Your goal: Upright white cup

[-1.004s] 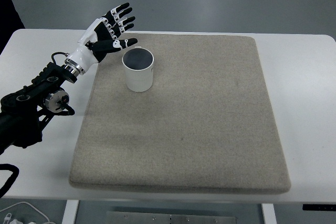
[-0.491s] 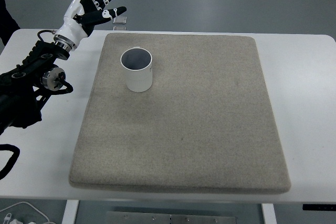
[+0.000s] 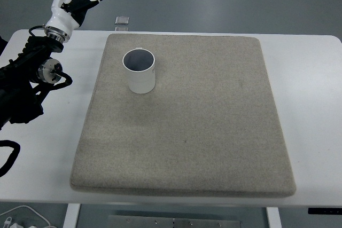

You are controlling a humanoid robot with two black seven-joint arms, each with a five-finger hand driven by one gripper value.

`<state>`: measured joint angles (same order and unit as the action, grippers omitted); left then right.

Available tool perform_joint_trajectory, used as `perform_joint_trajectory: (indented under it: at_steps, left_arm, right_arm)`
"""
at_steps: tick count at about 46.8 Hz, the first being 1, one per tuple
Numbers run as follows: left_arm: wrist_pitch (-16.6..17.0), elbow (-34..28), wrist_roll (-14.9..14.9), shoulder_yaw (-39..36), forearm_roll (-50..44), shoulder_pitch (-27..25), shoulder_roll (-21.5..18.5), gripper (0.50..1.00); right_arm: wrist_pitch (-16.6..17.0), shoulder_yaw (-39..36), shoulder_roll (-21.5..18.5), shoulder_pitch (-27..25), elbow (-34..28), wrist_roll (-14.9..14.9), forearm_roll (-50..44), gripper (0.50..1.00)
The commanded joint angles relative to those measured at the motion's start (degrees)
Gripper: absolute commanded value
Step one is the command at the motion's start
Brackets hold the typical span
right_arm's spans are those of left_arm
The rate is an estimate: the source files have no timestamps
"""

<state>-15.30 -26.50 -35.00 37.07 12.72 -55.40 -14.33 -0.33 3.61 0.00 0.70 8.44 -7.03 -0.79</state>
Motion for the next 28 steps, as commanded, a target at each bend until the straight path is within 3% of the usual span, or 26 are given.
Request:
perform_joint_trajectory:
  at_steps: [1, 18, 28]
  left_arm:
    - [0.0, 0.0, 0.0, -0.1, -2.3, 0.2, -0.1, 0.992]
    - [2.2, 0.7, 0.2, -0.3, -3.8, 0.2, 0.0, 0.992]
    - [2.4, 1.0, 11.5, -1.0, -3.7, 0.4, -0.1, 0.992]
  right_arm:
    - [0.0, 0.0, 0.0, 0.0, 0.0, 0.0, 0.0, 0.930]
    - [-0.1, 0.2, 0.0, 0.1, 0.0, 0.0, -0.3, 0.930]
    - [0.2, 0.2, 0.0, 0.3, 0.0, 0.0, -0.3, 0.930]
